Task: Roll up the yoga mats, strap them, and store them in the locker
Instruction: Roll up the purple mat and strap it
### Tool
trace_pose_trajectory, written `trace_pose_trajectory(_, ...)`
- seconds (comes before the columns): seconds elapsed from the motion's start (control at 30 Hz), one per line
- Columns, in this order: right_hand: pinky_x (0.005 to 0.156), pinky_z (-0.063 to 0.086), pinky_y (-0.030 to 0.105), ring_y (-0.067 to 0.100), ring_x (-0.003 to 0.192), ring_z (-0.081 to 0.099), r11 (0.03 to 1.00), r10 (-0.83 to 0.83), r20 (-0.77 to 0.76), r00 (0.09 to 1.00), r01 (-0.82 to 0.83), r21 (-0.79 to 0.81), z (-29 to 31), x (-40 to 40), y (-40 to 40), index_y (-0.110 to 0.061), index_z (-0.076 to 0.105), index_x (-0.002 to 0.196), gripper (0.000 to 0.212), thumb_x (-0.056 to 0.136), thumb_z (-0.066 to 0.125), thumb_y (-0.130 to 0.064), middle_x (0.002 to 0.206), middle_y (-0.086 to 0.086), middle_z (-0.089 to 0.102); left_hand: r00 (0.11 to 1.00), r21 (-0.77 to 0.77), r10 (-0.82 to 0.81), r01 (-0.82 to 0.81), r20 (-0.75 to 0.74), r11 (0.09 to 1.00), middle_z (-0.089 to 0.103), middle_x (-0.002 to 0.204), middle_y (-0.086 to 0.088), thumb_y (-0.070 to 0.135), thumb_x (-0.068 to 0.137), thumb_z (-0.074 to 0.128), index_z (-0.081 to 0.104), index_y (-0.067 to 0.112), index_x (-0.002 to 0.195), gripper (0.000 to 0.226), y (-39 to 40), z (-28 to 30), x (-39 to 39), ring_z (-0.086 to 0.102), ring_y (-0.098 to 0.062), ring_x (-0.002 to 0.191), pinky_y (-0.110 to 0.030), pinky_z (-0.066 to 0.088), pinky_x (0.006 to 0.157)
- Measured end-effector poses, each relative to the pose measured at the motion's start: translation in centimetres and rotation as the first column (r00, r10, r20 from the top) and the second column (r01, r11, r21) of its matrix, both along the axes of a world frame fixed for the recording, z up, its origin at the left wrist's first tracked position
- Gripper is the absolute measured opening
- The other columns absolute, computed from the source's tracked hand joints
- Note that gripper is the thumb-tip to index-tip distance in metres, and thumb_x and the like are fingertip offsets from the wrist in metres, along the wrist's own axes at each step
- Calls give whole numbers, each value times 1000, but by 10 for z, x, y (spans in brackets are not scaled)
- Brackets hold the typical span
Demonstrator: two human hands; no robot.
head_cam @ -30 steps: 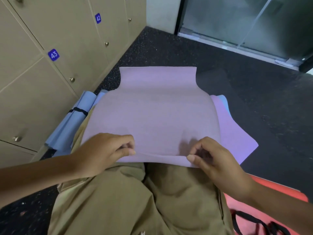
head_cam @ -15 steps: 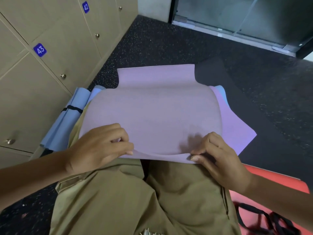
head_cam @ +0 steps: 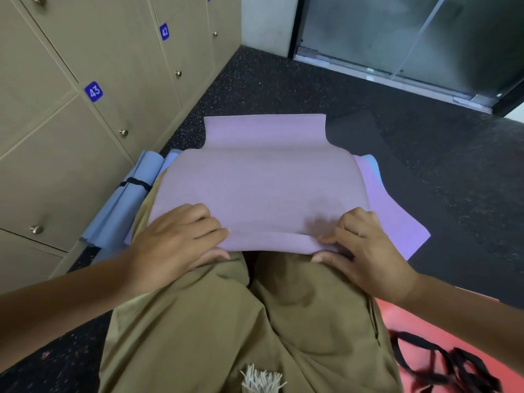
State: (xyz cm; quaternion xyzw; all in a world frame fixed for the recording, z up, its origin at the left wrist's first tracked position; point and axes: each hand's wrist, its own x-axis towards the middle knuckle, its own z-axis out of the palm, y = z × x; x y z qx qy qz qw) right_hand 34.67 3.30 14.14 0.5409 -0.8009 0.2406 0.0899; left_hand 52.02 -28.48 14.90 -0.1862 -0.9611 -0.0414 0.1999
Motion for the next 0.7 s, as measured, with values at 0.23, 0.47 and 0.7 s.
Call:
trace_pose_trajectory(0.23,66,40,38,24,77,44,985,-132,-192,972,150,81,10,28,-9,-11,65,88,38,99,51,-43,80,2,52,989,-49,145,-146,-24,988,59,73,-1,32,96,48,71,10,76,37,20,-1,10,58,-23,72,-32,35,65)
trace_pose_trajectory(0.47,65,39,37,24,78,50,934,-275,-188,943,308,180,13,40,-15,-23,66,104,33,100,41,-45,84,-3,50,983,-136,119,-138,-139,981,64,79,-1,31,102,53,75,6,93,34,6,-15,15,53,-22,85,-37,51,67)
trace_pose_trajectory(0.7,72,42,41,22,99,51,898,-380,7,925,367,243,15,42,-19,-30,67,112,25,101,50,-43,104,-4,54,982,-242,100,-138,-161,960,64,85,-4,33,96,57,73,-1,106,38,1,-24,13,51,-23,95,-35,52,73)
